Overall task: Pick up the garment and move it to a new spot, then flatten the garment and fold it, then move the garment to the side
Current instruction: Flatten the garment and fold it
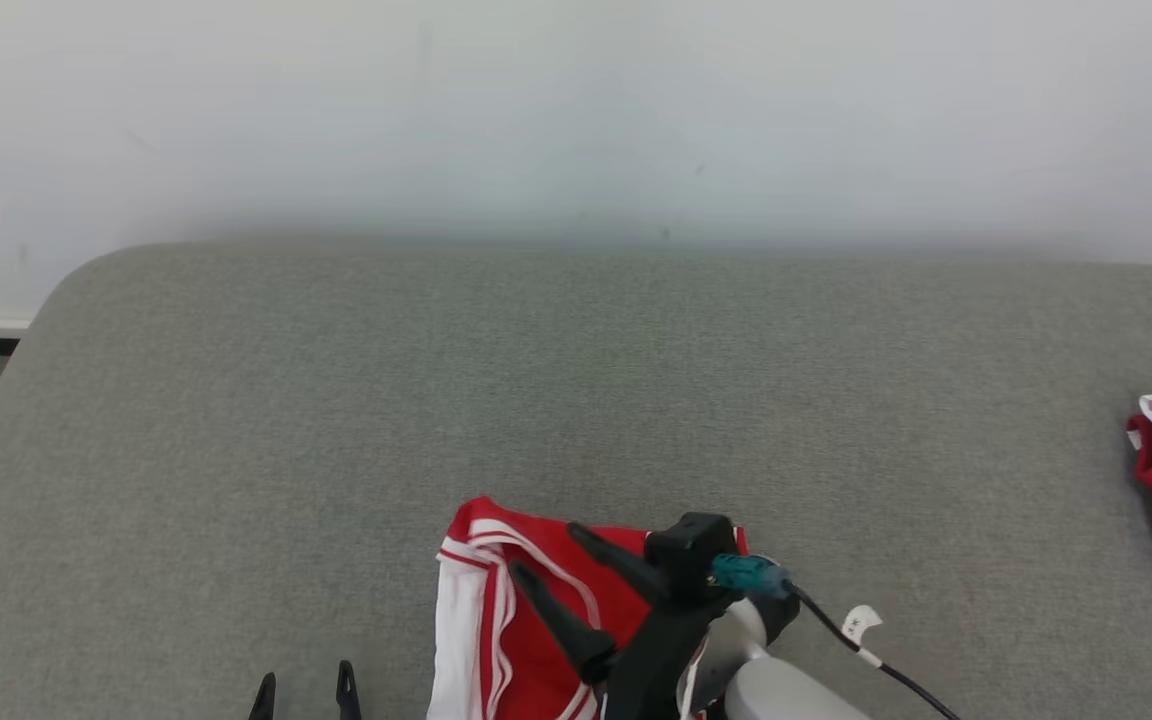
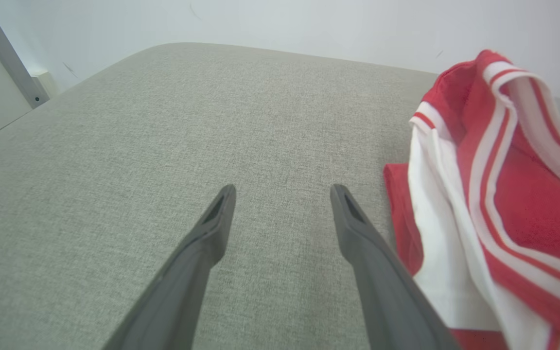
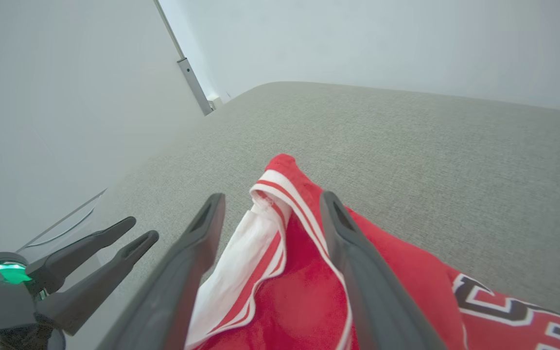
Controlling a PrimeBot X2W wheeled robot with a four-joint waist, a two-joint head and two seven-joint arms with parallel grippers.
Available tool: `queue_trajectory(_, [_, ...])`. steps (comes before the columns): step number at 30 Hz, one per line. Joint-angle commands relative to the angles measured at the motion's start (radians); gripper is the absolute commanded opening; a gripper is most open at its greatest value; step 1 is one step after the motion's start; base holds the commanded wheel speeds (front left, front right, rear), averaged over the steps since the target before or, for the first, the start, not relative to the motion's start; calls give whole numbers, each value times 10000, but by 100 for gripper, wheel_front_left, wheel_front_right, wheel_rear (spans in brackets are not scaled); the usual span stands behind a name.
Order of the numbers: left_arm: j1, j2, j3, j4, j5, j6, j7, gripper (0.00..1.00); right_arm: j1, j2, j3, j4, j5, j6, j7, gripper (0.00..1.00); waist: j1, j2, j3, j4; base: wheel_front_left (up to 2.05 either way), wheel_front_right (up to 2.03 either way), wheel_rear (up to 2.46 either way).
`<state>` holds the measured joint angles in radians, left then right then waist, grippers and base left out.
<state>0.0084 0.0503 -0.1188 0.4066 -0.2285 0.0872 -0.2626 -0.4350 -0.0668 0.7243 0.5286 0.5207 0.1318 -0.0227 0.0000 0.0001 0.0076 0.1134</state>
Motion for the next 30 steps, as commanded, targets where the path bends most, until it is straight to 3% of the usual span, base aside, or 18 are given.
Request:
queue_trajectory(1, [89, 0, 66, -35, 82, -20, -30, 100, -84, 0, -226, 26, 94, -23, -195, 100, 0, -1, -68, -257, 0, 0, 0])
queue_trajectory(14, [114, 1, 204, -192, 132, -4, -30, 100, 989, -875, -2600, 145, -954, -22, -1255, 100, 0, -1, -163, -980, 0, 0, 0])
queue_trajectory(21, [149, 0, 327, -248, 209, -35, -30, 100, 1749, -765, -3906, 471, -1668, -22, -1795, 100, 0, -1, -163, -1175, 0, 0, 0])
queue_trajectory(30, [212, 1, 382, -347, 303, -56, -30, 100, 2383, -396, -4873, 701, -2224, -24, -2126, 100, 0, -1, -161, -1314, 0, 0, 0])
